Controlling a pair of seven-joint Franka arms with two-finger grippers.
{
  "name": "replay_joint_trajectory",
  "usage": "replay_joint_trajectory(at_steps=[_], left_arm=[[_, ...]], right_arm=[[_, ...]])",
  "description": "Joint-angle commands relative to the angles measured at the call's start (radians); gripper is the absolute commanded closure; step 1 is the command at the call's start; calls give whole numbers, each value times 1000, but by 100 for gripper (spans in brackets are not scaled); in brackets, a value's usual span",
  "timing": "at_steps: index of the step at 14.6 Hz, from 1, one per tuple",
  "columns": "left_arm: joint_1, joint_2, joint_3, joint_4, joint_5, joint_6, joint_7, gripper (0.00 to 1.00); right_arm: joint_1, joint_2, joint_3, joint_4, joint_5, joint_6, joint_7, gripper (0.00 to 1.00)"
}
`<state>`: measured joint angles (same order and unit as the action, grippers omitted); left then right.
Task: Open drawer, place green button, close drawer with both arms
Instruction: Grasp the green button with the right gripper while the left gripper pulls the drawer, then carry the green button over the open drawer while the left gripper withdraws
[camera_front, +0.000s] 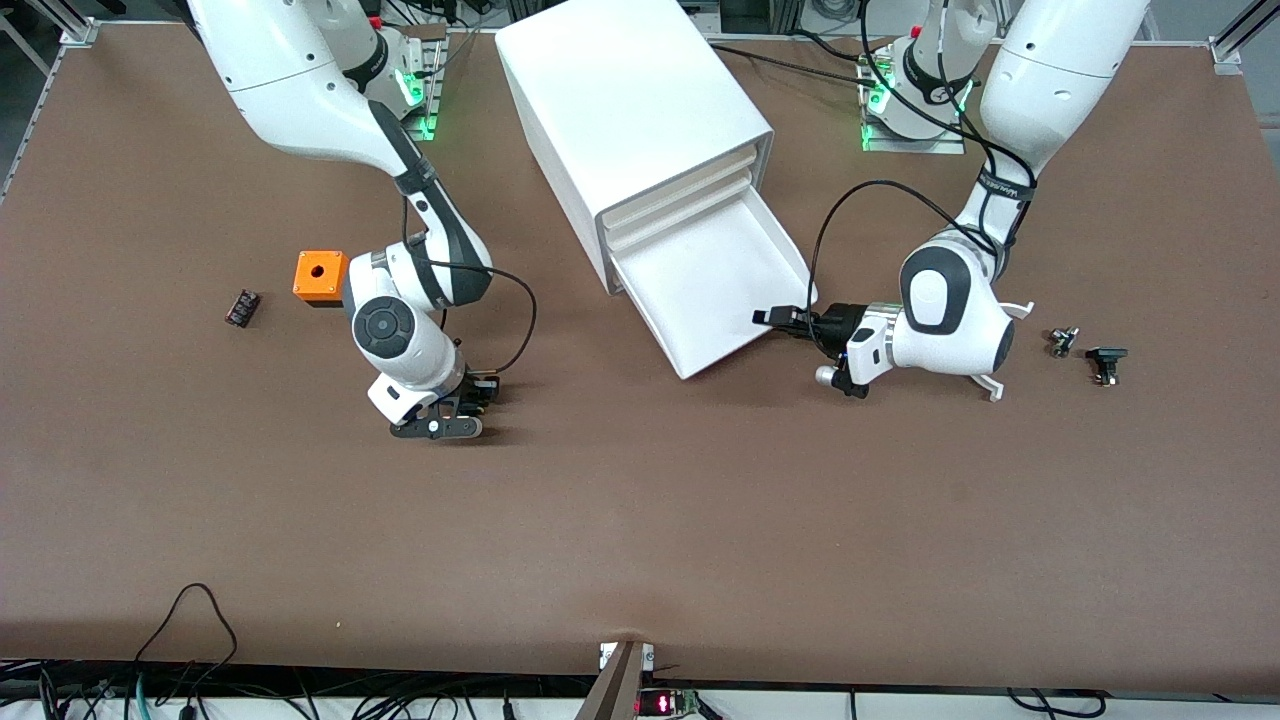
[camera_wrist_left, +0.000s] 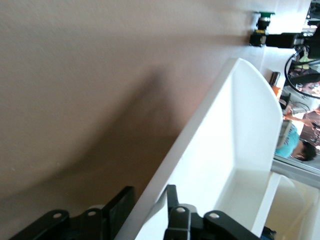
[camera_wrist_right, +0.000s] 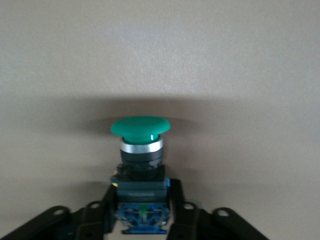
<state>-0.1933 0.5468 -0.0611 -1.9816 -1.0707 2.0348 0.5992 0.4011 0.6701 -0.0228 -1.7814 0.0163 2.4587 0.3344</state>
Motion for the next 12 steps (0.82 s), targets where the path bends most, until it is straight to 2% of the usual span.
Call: replay_joint_trajectory(at_steps=[1,3,5,9,12], left_arm=[[-3,-36,7,7,6,22,-6,0],[8,-89,10,12,26,41,-10,0],[50,-172,14,12,154,109,-9,0],[96,-307,20,4,243,128,-12,0],[129,-450,49,10,548,67,-25,0]], right_arm=[[7,-12,-3,7,2,5,-15,74],[7,-27,-3,7,2,5,-69,74],[7,-55,-3,7,4,0,-124,75],[5,-113,-3,22,4,-17,-214,75],[5,-132,-3,100,2,-79,-329,75]])
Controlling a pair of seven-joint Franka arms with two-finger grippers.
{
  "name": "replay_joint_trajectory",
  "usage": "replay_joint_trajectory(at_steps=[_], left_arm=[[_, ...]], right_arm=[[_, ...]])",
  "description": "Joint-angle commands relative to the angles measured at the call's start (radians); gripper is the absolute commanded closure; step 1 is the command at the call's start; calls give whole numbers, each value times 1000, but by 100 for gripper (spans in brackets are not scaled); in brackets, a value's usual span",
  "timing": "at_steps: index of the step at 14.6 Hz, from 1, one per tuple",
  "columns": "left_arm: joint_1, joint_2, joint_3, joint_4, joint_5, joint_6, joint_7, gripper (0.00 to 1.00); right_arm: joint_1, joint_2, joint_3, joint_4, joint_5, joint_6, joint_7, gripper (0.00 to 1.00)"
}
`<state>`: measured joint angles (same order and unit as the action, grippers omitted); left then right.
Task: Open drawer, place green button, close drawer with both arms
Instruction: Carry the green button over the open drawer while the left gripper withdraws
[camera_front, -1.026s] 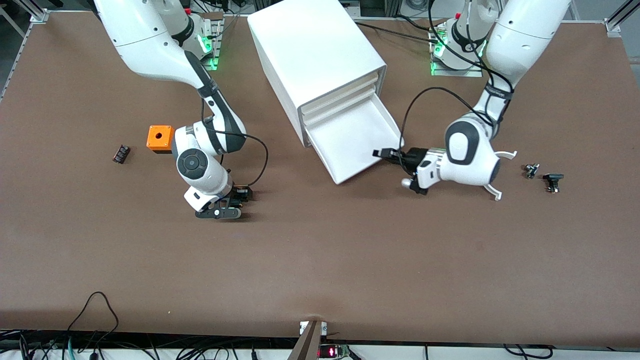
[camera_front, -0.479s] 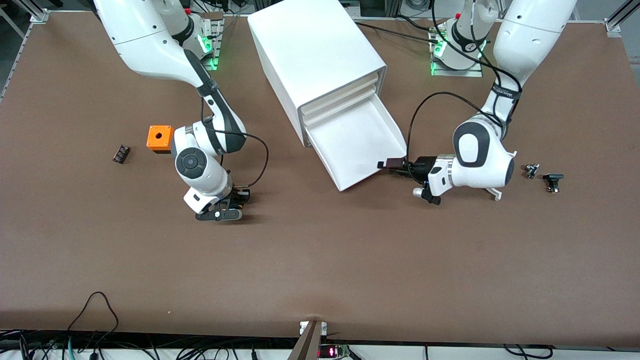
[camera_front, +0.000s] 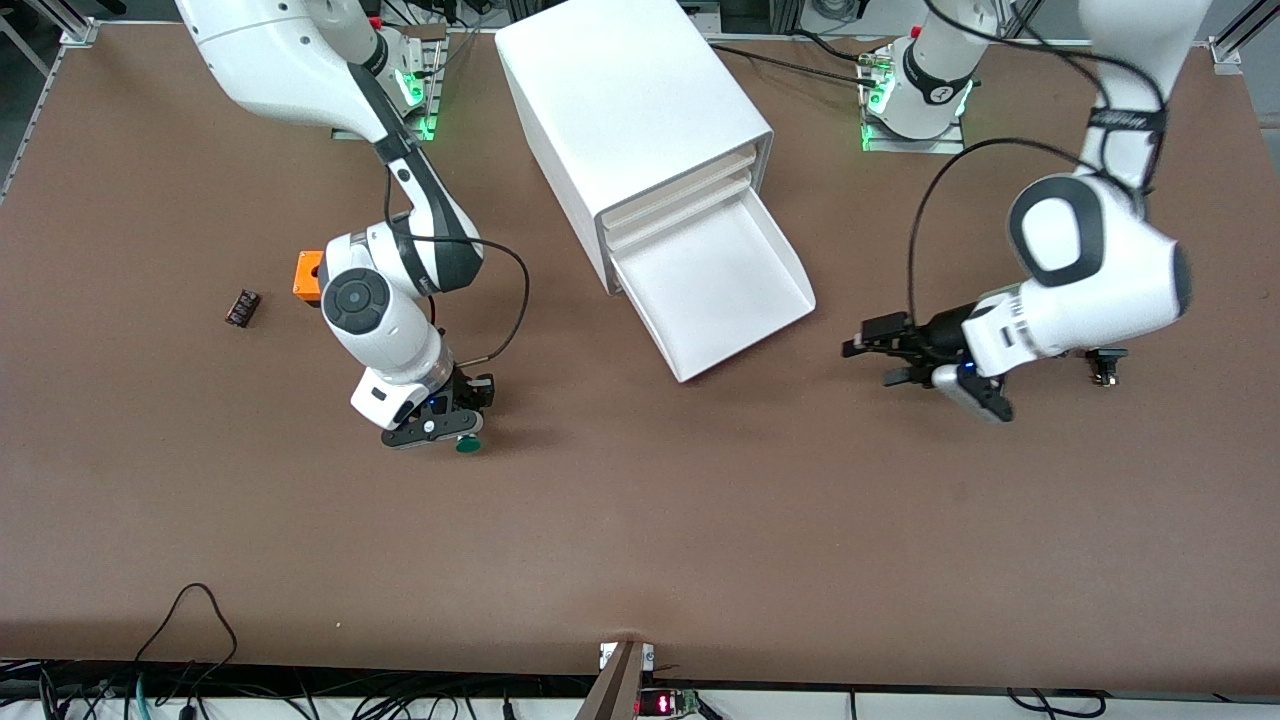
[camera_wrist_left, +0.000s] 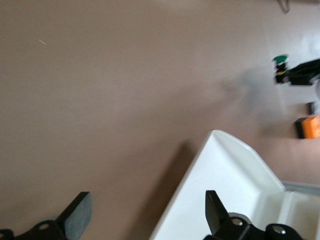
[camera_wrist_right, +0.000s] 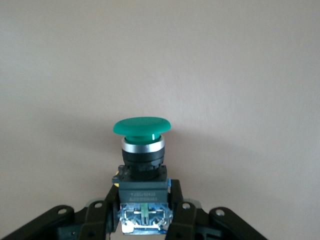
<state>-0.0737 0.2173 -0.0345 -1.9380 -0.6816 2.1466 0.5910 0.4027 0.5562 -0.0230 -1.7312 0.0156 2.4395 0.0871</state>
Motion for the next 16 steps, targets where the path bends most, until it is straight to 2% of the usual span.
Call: replay_joint_trajectory(at_steps=[1,3,5,7,9,11,16], left_arm=[[11,-159,48,-29,230,-95,-34,0],[11,-234,100,10,365,-219,-69,0],[11,-251,129,115,502,-389,-95,0],[2,-251,120,215,639,-522,-234,0],[-6,-246,67,241,744,-571,-366,0],[5,-245,42,243,749,-574,-417,0],[38,-234,54,248,714,-559,-427,0]], right_arm=[[5,-27,1,76,6,-92,-145,75],[15,-30,50,134,3,-146,-255,75],[44,-29,83,186,3,-189,-375,75],[77,-27,100,211,1,-192,-498,75],[111,-22,123,245,1,-194,-605,75],[134,-19,187,274,-12,-194,-622,75],[274,30,193,350,-97,-215,-757,74]])
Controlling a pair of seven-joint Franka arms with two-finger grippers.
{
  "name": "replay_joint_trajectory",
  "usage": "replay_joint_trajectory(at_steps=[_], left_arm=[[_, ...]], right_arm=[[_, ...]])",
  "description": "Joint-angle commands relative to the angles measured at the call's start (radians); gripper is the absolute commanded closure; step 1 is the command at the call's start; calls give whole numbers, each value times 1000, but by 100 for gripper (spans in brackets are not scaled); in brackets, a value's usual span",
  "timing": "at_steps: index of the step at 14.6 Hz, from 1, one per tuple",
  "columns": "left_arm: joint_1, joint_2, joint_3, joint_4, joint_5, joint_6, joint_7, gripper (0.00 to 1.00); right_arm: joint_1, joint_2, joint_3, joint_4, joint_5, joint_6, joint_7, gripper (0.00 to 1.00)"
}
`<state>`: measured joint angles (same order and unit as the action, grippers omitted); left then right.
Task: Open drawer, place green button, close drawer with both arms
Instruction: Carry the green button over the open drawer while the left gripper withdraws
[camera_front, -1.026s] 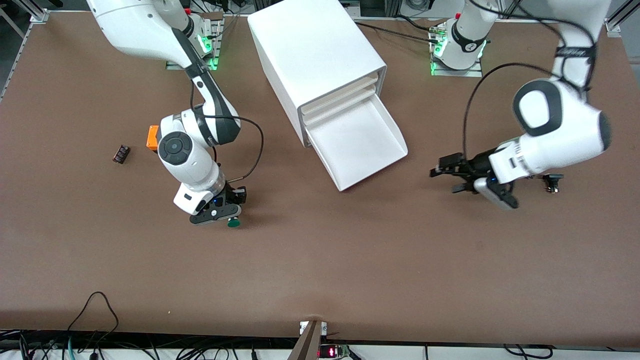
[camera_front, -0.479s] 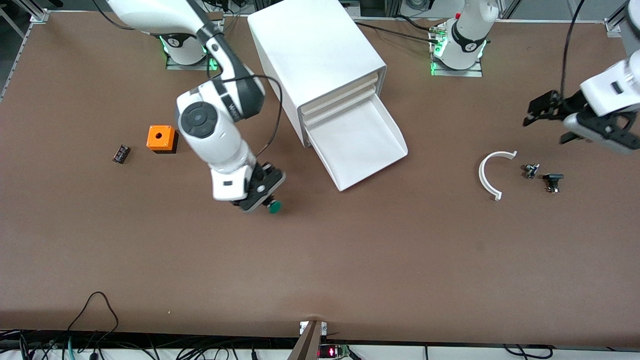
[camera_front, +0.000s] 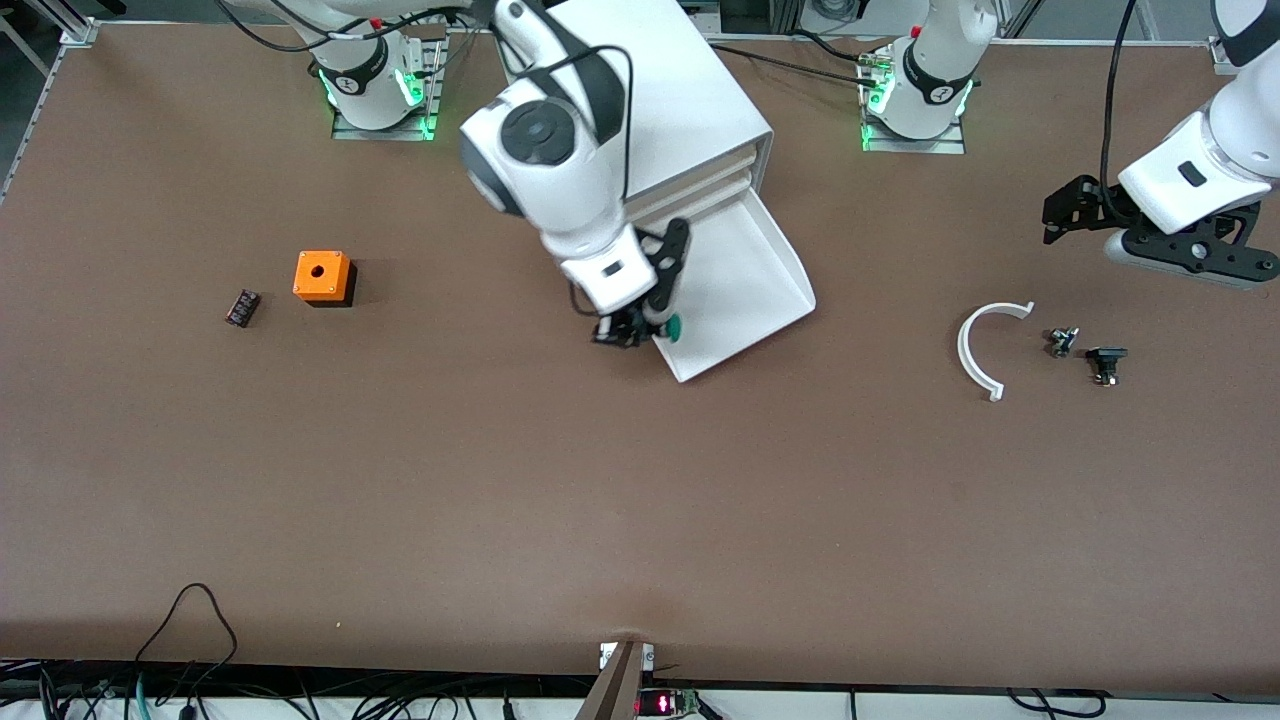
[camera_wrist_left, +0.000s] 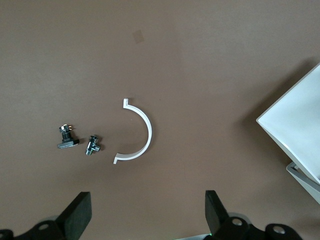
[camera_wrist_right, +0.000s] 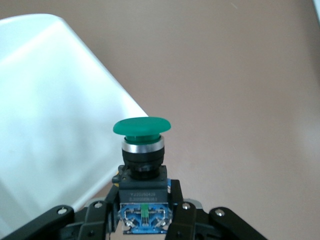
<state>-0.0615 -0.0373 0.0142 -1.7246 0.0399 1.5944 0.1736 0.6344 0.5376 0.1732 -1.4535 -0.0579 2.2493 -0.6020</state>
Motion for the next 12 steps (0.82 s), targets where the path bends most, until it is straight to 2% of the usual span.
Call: replay_joint_trajectory(at_steps=[1,3,5,7,9,12], left_arm=[[52,30,6,34,-47,1,-8,0],[86,31,6,33,-87,-1,-8,0],[85,30,-2,34,-86,-1,-8,0],[85,30,-5,36,-84,-2,-8,0],[85,30,-5,36,-84,-2,-8,0],[86,30,-4,36,-86,-5,-8,0]], right_arm=[[66,56,-3,78,-29,-24,-103,74],[106,90,-3,90,-37,-20,-169,73],[128,107,-3,94,-98,-24,-211,73],[139,139,-3,91,-122,-25,-263,72],[166,166,-4,90,-183,-25,-278,71],[182,191,-4,90,-210,-24,-278,70]])
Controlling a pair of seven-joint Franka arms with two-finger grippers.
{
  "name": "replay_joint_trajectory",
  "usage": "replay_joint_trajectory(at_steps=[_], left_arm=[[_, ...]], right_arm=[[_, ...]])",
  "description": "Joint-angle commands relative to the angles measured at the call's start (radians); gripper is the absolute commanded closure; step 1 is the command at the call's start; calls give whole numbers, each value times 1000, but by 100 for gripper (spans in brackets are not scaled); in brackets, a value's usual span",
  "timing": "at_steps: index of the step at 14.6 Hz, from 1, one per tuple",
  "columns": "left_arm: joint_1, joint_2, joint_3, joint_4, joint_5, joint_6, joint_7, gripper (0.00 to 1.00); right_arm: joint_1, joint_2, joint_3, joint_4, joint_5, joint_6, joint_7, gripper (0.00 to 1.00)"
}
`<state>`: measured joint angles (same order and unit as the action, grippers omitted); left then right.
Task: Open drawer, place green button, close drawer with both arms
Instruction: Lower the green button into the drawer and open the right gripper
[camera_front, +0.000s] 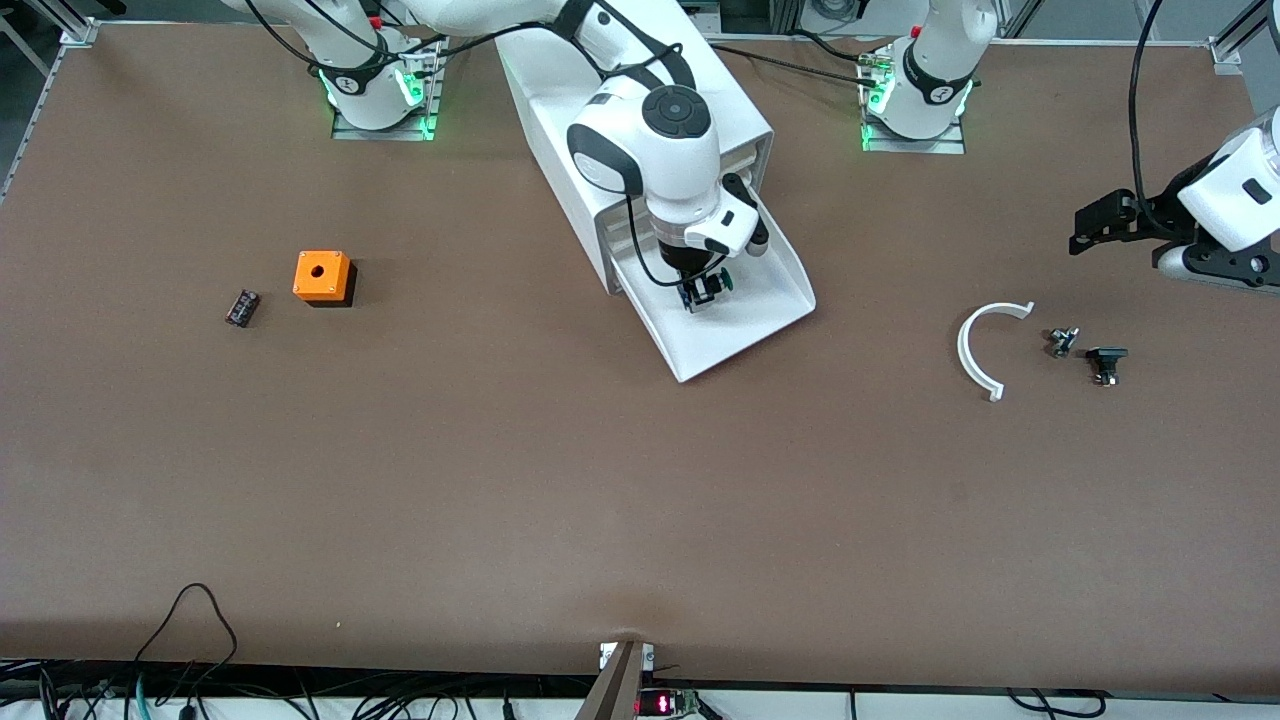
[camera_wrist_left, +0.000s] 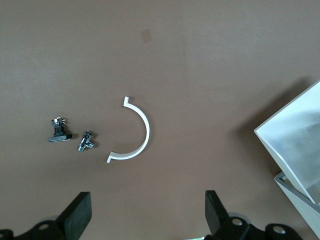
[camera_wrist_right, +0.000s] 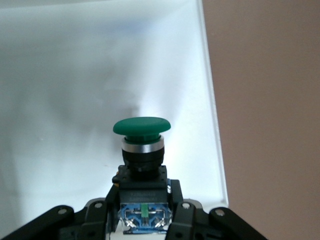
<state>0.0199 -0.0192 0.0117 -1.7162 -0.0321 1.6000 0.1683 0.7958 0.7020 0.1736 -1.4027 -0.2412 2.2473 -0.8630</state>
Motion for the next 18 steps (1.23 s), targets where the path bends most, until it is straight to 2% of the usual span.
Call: replay_joint_trajectory(at_steps=[1,4,7,8,9,10,14,18], left_arm=[[5,12,-1,27,-14,-12,-3,0],[5,12,2,27,-14,-17,-3,0],[5,12,4,27,-14,-17,-3,0],[5,12,5,27,-14,-17,-3,0],[6,12,5,26,-15,-17,-3,0],[5,12,5,26,-15,-17,-3,0],[5,12,5,27,-14,-19,-1,0],[5,13,-2,39,-14,-19,-1,0]], right_arm=[[26,39,-6,39,-33,-17,-13,70],[48,62,-14,39,-35,7,-7,64],[49,70,-14,39,-35,14,-1,63],[49,71,-14,39,-33,12,1,57],[49,77,-14,39,-27,14,4,38],[51,77,-14,39,-30,11,31,0],[69,62,-16,63,-33,2,130,0],[59,18,-17,134,-27,-109,130,0]])
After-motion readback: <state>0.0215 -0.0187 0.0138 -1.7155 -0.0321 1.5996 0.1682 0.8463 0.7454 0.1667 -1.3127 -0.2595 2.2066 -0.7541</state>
